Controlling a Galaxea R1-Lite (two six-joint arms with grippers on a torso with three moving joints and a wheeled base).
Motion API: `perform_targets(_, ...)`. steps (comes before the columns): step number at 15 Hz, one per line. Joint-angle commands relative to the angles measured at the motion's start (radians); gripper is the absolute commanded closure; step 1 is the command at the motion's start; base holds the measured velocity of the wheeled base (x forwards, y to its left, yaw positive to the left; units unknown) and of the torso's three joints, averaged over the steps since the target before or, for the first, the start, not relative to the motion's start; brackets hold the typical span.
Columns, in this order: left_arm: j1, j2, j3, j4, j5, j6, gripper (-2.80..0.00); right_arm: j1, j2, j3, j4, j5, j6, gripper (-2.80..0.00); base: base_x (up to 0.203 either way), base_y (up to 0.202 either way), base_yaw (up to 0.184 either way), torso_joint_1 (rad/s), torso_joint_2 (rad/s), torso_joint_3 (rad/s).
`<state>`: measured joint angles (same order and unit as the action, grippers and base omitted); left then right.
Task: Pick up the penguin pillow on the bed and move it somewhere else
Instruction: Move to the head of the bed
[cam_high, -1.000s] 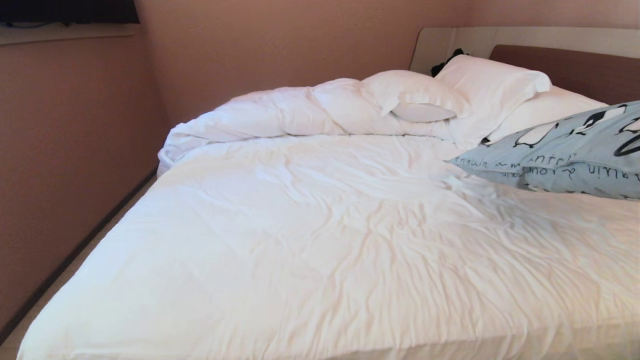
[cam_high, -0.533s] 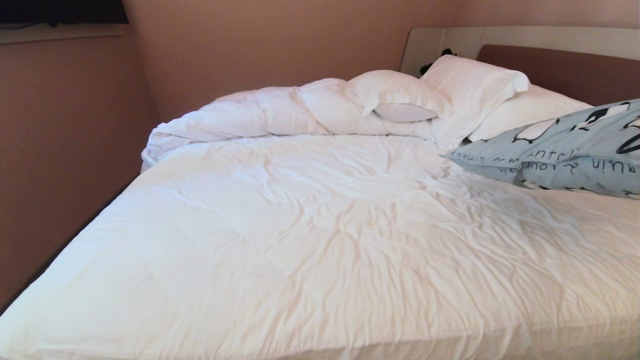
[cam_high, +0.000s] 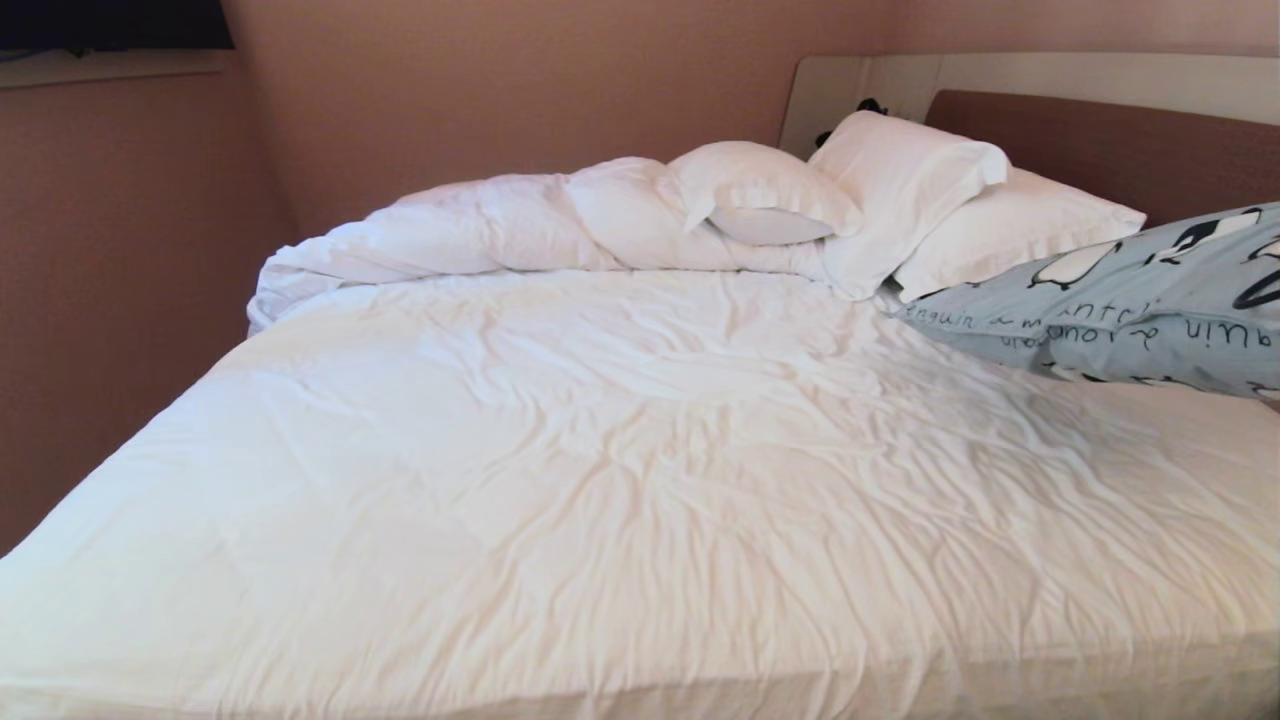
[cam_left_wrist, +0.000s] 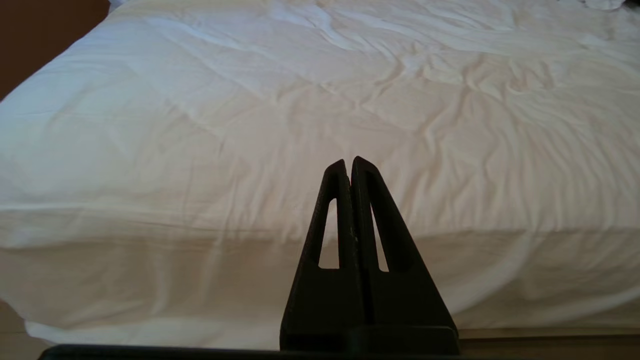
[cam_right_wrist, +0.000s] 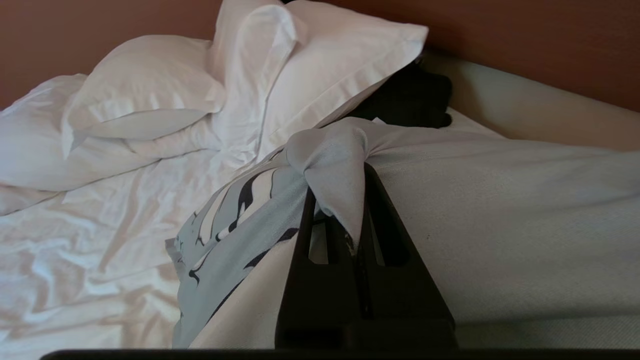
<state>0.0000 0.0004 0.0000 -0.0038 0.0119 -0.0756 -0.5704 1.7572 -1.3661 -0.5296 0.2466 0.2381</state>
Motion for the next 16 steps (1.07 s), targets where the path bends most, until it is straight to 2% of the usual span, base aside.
perform_targets(1, 0.0, 0.0, 0.003, -0.001, 0.0, -0.001, 0.0, 0.0, 0.013, -0.007, -0.003, 0.002, 0.006, 0.0, 0.0, -0.197, 0.0, 0.002, 0.0, 0.0)
perform_targets(16, 0.0, 0.0, 0.003, -0.001, 0.0, -0.001, 0.0, 0.0, 0.048, -0.034, -0.001, 0.002, 0.013, 0.0, 0.0, -0.192, 0.0, 0.002, 0.0, 0.0)
